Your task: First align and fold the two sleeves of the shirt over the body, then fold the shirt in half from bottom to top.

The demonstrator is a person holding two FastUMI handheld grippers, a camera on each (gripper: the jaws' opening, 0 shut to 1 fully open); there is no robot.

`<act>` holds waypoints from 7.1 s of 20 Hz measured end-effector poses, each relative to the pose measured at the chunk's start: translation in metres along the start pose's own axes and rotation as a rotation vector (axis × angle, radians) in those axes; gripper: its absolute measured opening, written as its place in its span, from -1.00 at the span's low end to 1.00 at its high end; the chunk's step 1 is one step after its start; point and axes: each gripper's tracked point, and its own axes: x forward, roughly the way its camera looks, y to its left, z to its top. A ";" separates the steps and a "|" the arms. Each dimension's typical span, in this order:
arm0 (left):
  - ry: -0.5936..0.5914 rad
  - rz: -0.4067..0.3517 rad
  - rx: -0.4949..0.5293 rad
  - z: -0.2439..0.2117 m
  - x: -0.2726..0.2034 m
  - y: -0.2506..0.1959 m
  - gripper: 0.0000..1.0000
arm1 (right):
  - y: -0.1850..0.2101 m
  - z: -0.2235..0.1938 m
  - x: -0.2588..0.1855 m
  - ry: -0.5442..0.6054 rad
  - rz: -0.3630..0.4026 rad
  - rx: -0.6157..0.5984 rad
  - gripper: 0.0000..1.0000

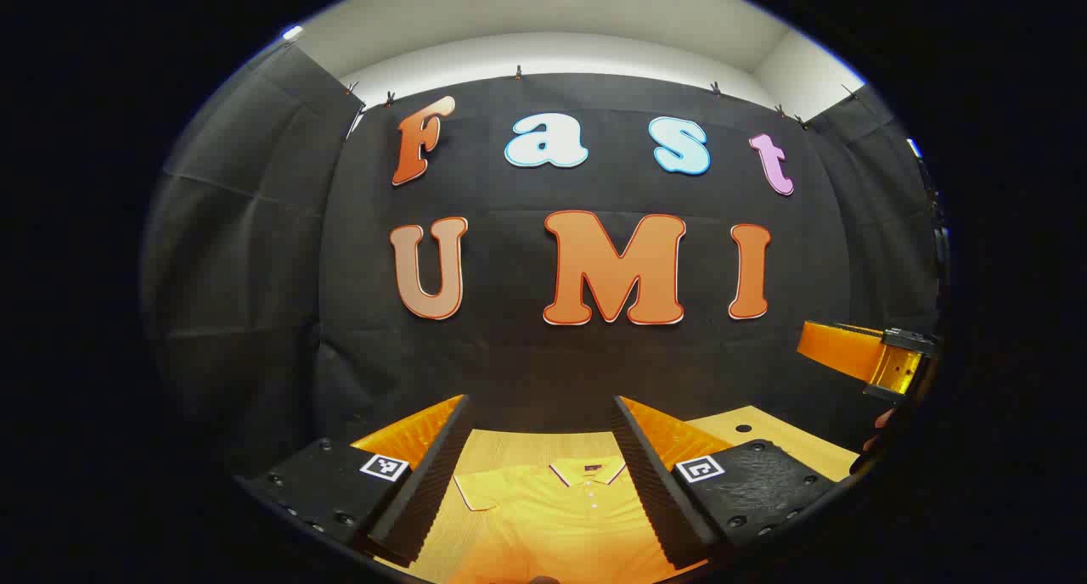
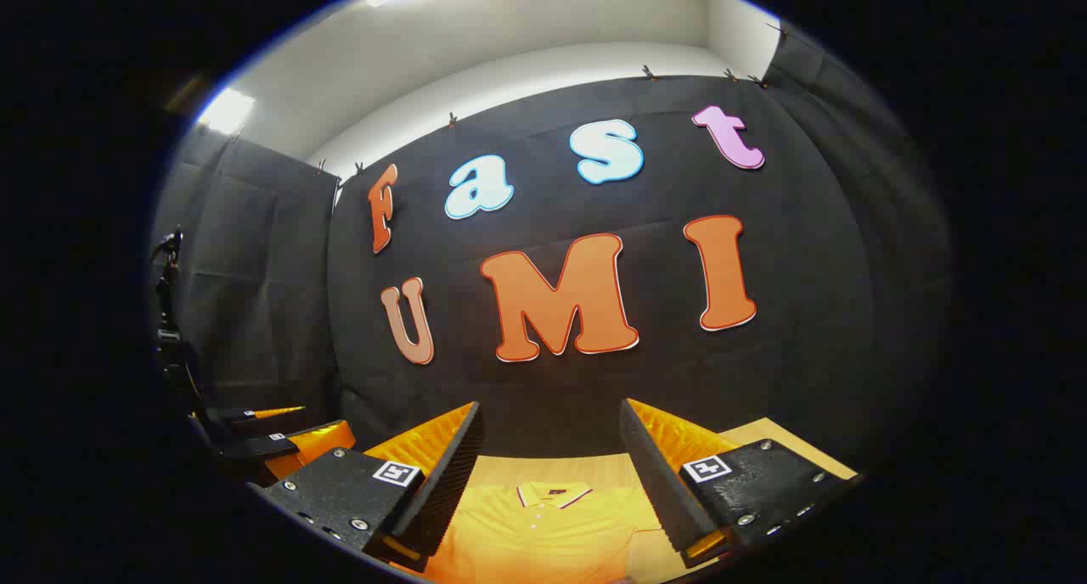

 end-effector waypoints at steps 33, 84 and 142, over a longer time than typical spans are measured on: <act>0.200 0.104 -0.055 -0.040 0.036 0.076 0.96 | -0.029 0.000 0.001 -0.022 -0.005 -0.142 0.93; 0.447 0.074 -0.176 -0.195 0.282 0.172 0.97 | -0.132 -0.213 0.117 0.563 -0.447 -0.172 0.97; 0.214 0.132 0.016 -0.116 0.182 0.179 0.96 | -0.194 -0.435 0.119 1.363 -0.644 0.229 0.24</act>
